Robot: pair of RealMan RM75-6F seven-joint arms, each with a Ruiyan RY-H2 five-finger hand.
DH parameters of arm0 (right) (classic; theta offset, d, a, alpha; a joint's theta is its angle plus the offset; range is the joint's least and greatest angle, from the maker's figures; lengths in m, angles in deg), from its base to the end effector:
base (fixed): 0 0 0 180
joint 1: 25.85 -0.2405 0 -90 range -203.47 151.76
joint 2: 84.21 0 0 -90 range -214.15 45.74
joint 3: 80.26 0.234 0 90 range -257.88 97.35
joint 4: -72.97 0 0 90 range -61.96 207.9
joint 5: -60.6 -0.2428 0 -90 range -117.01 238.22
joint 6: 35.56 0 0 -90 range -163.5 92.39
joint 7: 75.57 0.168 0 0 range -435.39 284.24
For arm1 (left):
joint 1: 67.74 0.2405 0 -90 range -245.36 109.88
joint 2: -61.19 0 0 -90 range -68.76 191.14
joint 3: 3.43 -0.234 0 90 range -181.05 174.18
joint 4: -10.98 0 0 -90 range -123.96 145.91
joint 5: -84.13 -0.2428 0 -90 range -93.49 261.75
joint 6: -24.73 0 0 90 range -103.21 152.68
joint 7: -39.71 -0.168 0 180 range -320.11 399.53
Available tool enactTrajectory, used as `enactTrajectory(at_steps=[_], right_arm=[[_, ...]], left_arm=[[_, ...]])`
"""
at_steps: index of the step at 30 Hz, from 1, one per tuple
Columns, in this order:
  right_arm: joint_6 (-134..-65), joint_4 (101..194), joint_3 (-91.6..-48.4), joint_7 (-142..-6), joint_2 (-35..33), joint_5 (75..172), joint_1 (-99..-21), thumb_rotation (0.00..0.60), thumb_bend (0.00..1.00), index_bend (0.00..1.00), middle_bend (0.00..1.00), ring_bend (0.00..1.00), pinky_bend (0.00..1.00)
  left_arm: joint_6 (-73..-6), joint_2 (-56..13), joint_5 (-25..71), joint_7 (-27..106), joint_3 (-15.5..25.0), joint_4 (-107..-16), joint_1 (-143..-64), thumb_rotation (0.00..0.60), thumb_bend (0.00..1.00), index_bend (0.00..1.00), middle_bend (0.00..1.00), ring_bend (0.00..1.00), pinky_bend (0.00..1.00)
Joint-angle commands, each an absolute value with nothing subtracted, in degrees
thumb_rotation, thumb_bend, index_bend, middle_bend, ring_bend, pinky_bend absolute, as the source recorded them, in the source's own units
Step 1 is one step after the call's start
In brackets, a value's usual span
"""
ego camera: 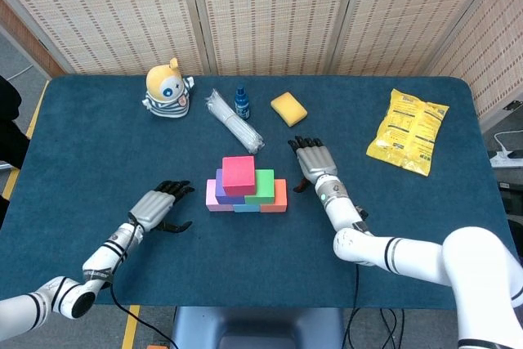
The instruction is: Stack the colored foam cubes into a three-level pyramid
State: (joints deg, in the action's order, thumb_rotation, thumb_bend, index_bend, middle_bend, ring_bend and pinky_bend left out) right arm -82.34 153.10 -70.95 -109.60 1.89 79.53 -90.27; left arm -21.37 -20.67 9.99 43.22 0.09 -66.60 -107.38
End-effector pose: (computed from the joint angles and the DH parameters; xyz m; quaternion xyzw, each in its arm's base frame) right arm -0.1019 -0.4284 -0.0528 0.7189 -0.4594 0.2473 0.4594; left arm -0.2109 0.3531 -0.0434 -0.7533 -0.4482 -0.3120 0.3665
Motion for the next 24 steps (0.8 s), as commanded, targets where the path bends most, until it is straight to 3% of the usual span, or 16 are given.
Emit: enactTrajectory(at_steps=[1, 2, 4, 6, 8, 13, 15, 17, 24], right_arm=[[-90.60, 164.98, -71.81, -104.74, -8.32, 89.75, -83.38, 0.600, 0.15, 0.00, 0.00, 0.00, 0.07], [-92.49, 167.46, -72.26, -103.30, -10.54, 92.26, -81.45, 0.600, 0.15, 0.00, 0.00, 0.00, 0.07], [-96.78, 172.48, -73.65, -99.25, -15.56, 98.58, -76.45, 0.600, 0.15, 0.00, 0.00, 0.00, 0.09], [-100.76, 175.47, -75.23, -95.30, -19.05, 104.80, -71.86, 0.600, 0.16, 0.00, 0.00, 0.00, 0.11], [-104.98, 177.32, -77.71, -90.11, -22.21, 112.53, -66.38, 0.600, 0.15, 0.00, 0.00, 0.00, 0.11], [-109.19, 177.47, -80.29, -84.43, -24.38, 120.02, -60.90, 0.600, 0.16, 0.00, 0.00, 0.00, 0.11], [-118.08, 176.16, -85.11, -75.95, -25.76, 128.96, -51.46, 0.600, 0.16, 0.00, 0.00, 0.00, 0.10], [-122.57, 172.95, -87.15, -71.13, -25.10, 134.76, -47.16, 0.600, 0.15, 0.00, 0.00, 0.00, 0.09], [-131.38, 167.07, -89.36, -64.66, -22.40, 141.58, -37.03, 0.600, 0.15, 0.00, 0.00, 0.00, 0.05]], left_arm=[[-28.69, -15.41, 10.78, 42.93, 0.50, -70.27, -102.78, 0.372, 0.32, 0.10, 0.00, 0.00, 0.00], [-30.74, -14.23, 10.97, 42.58, 0.58, -71.06, -101.56, 0.394, 0.32, 0.10, 0.00, 0.00, 0.00], [-35.82, -11.57, 11.46, 41.57, 0.68, -72.98, -98.47, 0.511, 0.32, 0.10, 0.00, 0.00, 0.00], [-40.01, -9.60, 11.83, 40.50, 0.64, -74.45, -95.80, 0.590, 0.32, 0.10, 0.00, 0.00, 0.00], [-45.12, -7.82, 11.71, 39.70, 0.51, -76.01, -92.64, 0.600, 0.32, 0.10, 0.00, 0.00, 0.00], [-49.57, -6.40, 11.28, 39.50, 0.09, -77.37, -89.51, 0.600, 0.32, 0.10, 0.00, 0.00, 0.00], [-57.34, -4.78, 9.24, 40.69, -2.06, -79.14, -83.52, 0.600, 0.32, 0.10, 0.00, 0.00, 0.00], [-60.58, -4.87, 7.00, 41.43, -3.37, -79.25, -81.05, 0.600, 0.32, 0.10, 0.00, 0.00, 0.00], [-66.76, -6.15, 2.43, 41.19, -6.16, -79.82, -75.25, 0.600, 0.32, 0.10, 0.00, 0.00, 0.00]])
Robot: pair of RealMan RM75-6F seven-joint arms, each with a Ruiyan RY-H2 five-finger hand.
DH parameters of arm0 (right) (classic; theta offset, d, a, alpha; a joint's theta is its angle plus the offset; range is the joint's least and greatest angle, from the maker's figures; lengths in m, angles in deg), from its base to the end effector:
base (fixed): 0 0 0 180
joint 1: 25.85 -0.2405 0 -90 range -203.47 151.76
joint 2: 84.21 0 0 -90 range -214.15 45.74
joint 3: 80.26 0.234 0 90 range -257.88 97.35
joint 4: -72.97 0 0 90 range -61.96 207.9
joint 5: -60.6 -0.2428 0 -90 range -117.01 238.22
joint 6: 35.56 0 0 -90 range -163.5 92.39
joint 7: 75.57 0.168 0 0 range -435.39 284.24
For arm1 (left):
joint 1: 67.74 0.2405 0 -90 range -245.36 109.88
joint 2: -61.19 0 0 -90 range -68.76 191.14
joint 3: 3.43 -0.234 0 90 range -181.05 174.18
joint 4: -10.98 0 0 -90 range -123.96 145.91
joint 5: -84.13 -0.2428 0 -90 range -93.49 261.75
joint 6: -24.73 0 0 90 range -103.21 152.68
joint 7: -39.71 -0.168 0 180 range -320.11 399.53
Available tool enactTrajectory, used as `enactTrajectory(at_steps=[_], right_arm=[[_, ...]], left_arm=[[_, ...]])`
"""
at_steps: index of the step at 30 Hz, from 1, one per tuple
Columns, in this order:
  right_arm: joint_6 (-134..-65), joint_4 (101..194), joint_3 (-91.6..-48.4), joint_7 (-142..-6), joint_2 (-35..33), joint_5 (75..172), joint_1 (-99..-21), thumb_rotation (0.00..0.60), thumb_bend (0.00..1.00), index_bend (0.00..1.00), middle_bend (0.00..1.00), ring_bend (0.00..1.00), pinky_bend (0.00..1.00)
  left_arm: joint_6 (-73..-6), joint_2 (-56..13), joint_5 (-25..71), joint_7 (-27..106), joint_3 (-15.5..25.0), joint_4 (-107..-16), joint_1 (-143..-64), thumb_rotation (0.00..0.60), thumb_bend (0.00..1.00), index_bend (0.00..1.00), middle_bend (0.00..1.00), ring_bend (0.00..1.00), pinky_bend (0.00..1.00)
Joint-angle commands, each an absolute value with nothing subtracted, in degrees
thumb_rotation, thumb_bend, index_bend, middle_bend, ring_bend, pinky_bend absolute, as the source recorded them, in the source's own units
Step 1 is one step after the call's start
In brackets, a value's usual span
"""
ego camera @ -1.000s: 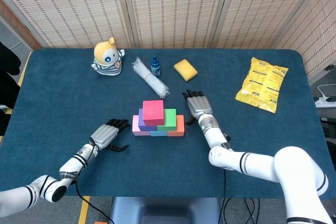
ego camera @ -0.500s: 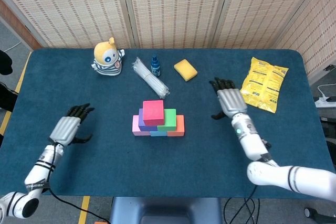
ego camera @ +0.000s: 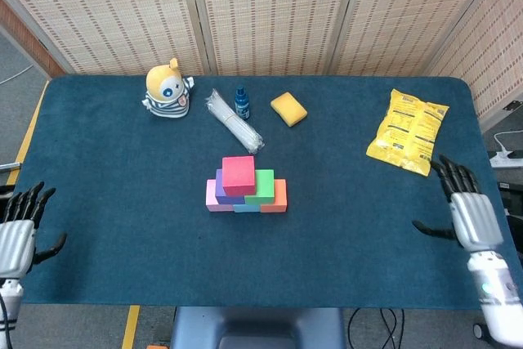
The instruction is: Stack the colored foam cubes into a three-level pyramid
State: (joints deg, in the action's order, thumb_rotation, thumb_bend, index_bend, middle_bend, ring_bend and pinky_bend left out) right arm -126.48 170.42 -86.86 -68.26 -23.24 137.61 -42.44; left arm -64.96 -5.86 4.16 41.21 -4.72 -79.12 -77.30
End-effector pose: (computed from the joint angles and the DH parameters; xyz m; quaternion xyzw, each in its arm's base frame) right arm -0.2839 -0.2251 0.1296 0.5678 -0.4216 0.4379 0.5551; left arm -0.3072 0.2139 0.1151 -0.5700 -0.3924 -0.4061 0.5968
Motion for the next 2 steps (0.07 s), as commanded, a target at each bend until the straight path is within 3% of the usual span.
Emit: enactTrajectory(at_steps=[1, 2], right_arm=[[-132.20, 166.73, -89.31, -64.16, -22.15, 141.96, -35.85, 0.600, 0.16, 0.00, 0.00, 0.00, 0.05], [-132.56, 166.55, -89.28, -63.95, -22.05, 142.23, -35.13, 0.600, 0.16, 0.00, 0.00, 0.00, 0.05]], left_arm=[[-67.14, -6.25, 1.96, 41.13, -6.39, -79.99, -74.69, 0.600, 0.32, 0.10, 0.00, 0.00, 0.00], [-67.39, -6.35, 1.66, 41.10, -6.48, -80.06, -74.32, 0.600, 0.32, 0.10, 0.00, 0.00, 0.00]])
